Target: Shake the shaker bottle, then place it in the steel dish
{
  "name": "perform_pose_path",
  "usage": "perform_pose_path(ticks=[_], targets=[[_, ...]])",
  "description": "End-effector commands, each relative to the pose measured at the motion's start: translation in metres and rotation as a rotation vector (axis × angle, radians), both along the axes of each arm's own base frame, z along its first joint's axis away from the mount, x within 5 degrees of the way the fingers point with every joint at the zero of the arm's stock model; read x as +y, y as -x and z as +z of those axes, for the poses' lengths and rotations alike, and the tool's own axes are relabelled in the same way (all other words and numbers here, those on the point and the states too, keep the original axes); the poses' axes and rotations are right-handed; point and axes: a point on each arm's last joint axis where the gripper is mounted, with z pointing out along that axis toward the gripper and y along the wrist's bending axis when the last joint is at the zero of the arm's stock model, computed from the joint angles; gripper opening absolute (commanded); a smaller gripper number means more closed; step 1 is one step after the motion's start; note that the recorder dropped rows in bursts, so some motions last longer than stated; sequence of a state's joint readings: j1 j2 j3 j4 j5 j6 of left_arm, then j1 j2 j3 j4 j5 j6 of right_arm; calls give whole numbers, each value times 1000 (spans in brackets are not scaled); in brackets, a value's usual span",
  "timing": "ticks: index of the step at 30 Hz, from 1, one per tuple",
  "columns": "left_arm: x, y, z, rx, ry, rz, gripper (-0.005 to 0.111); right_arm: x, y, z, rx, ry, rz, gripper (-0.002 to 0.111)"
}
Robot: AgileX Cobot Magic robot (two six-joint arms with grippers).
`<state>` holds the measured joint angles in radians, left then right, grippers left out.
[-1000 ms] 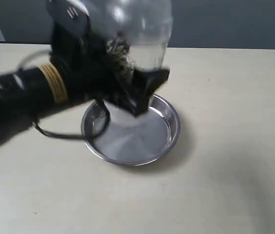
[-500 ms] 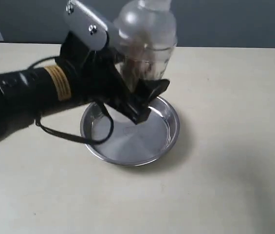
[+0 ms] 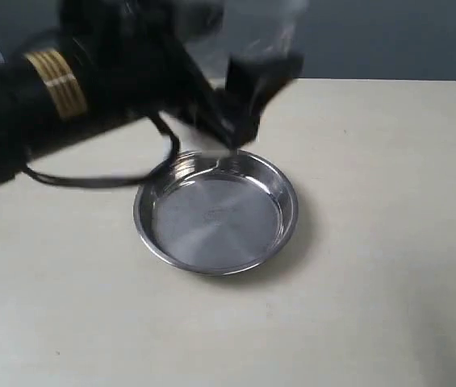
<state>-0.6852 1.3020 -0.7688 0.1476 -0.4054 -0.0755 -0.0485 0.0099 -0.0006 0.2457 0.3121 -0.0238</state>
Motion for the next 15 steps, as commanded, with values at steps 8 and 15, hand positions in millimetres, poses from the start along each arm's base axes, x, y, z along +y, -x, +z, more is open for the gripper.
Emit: perform_pose_path(ticks=[8,15], targets=[[42,-39,-74,203,143,460,0,0,0,1,-11,4,1,-1],[56,-55,-78,387,58,523,0,0,0,1,-11,4,1,-1]])
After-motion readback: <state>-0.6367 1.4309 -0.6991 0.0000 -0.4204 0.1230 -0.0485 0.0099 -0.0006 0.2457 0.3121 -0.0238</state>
